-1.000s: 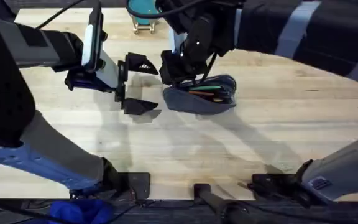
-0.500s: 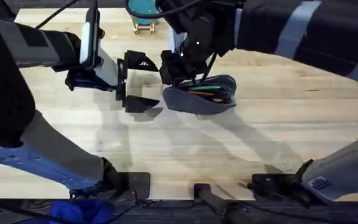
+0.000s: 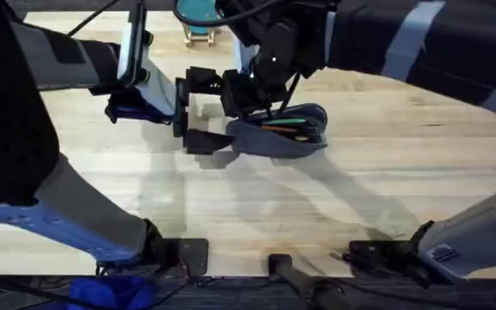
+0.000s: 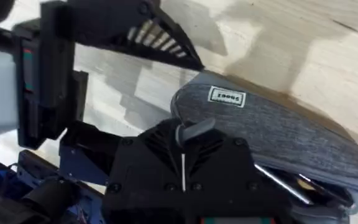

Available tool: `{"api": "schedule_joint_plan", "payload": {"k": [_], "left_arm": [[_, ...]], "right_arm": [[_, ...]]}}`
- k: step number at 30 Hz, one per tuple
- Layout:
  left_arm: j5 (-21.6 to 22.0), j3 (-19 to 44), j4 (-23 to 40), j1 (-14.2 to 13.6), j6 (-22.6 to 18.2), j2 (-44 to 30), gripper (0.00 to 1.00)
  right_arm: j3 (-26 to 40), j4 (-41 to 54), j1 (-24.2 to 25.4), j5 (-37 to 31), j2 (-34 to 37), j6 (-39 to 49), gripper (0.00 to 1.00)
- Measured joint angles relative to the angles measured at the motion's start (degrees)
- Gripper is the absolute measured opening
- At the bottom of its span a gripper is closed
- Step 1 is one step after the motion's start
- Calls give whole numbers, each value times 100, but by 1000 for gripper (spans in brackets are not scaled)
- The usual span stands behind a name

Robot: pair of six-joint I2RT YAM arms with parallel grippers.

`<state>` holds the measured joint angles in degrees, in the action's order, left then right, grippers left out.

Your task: Unzip the bag, pick up the pens from the table one at a time and place them inside, then zip the bag closed.

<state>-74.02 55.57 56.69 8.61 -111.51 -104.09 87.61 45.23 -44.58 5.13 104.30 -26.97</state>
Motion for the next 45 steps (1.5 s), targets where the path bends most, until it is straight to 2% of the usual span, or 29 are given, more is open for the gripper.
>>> {"api": "schedule_joint_plan", "payload": {"k": [8,14,16,17,21,22,23,24,27,28,31,35,37,38,45], "left_arm": [[-130,0,-78,-88,14,-360,995],[-384,0,-202,-149,28,-782,995],[-484,2,-269,-206,31,-882,995],[-621,2,-328,-336,30,-1032,995],[-693,2,-442,-447,38,-1104,978],[-700,4,-456,-457,37,-1104,944],[-706,4,-470,-462,41,-1104,753],[-708,7,-477,-462,42,-1104,713],[-708,7,-479,-462,42,-1104,698],[-706,7,-478,-462,45,-1104,665],[-700,7,-464,-462,49,-1104,471],[-703,7,-468,-462,52,-1104,268],[-704,7,-466,-462,51,-1104,106],[-713,7,-466,-467,51,-1104,62],[-721,7,-464,-467,53,-1104,44]], "right_arm": [[0,0,0,0,0,1,32],[0,0,0,0,0,3,32],[0,0,0,0,1,18,32],[0,-2,0,0,-1,40,32],[0,-2,0,0,-1,42,32],[0,-2,0,0,-1,41,32],[0,-7,0,0,0,42,31],[0,-15,0,-2,-1,42,31],[0,-15,0,0,-1,42,31],[0,-17,0,-1,1,42,31],[7,-24,0,-23,-1,42,31],[35,-39,2,-78,-1,42,32],[37,-37,2,-87,1,42,31],[37,-36,2,-87,0,42,31],[37,-33,2,-87,0,42,31]]}}
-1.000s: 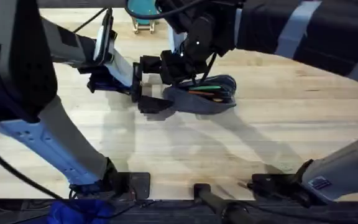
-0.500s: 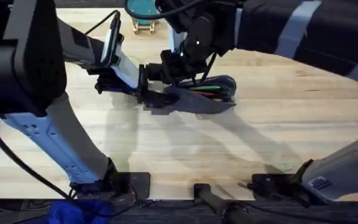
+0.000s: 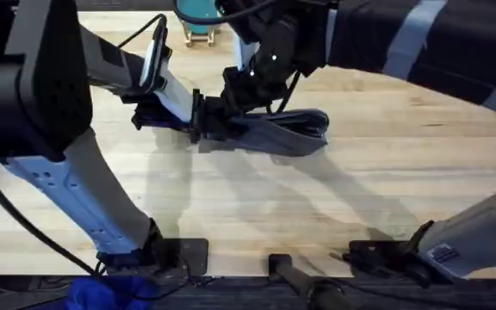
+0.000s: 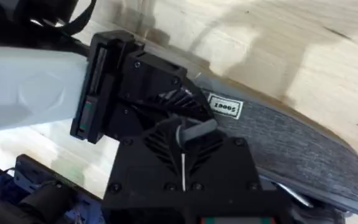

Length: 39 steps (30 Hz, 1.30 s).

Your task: Unzip the bag, pick up the pens from the table one at a time and place them inside, then zip the bag closed.

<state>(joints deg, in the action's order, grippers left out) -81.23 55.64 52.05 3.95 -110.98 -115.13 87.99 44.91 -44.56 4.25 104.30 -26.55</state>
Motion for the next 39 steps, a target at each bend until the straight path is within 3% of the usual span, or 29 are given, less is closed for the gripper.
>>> {"api": "schedule_joint_plan", "payload": {"k": [15,26,39], "left_arm": [[2,0,0,-17,-2,0,42],[-52,2,20,-50,0,0,42],[-15,0,0,-48,1,0,42]], "right_arm": [[39,289,29,-42,-12,107,33],[39,975,33,-630,-465,128,33],[48,1609,138,-1111,-522,129,33]]}}
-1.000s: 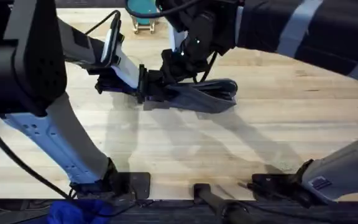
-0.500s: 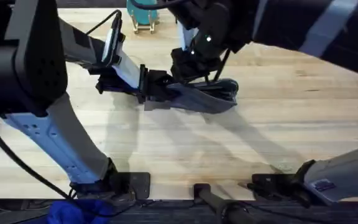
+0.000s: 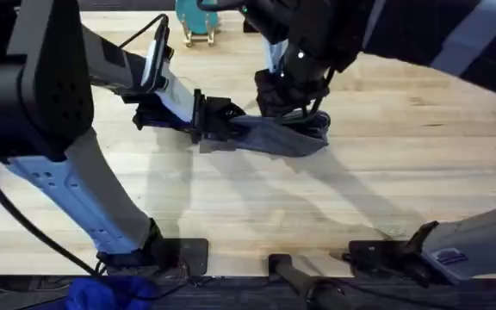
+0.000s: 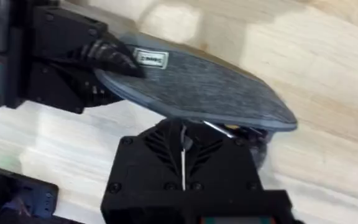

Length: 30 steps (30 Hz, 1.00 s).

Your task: Unzip the bag, pick up the pens from the table one at a time and place them inside, then zip the bag closed.

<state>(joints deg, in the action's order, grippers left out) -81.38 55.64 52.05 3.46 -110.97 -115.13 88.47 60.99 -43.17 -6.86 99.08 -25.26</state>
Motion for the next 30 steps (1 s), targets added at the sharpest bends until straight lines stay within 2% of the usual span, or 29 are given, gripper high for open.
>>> {"api": "schedule_joint_plan", "payload": {"k": [30], "left_arm": [[-2,0,-7,0,1,0,42]], "right_arm": [[33,895,935,-158,-12,2,33]]}}
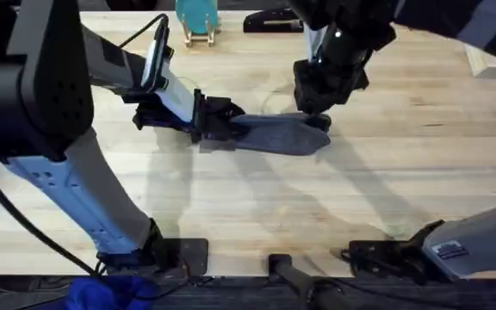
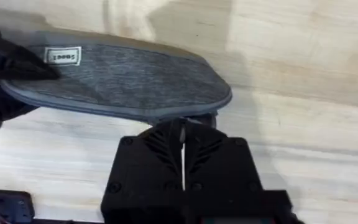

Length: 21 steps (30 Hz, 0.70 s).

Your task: Unzip the bag, pick up the pens from the table one at a time and place them inside, then zip the bag closed.

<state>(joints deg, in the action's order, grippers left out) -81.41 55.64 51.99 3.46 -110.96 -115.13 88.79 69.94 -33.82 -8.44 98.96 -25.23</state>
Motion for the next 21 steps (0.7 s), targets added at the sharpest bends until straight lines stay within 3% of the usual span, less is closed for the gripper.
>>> {"api": "schedule_joint_plan", "payload": {"k": [21], "left_arm": [[16,1,-15,2,-1,0,42]], "right_arm": [[9,405,828,-255,0,271,33]]}}
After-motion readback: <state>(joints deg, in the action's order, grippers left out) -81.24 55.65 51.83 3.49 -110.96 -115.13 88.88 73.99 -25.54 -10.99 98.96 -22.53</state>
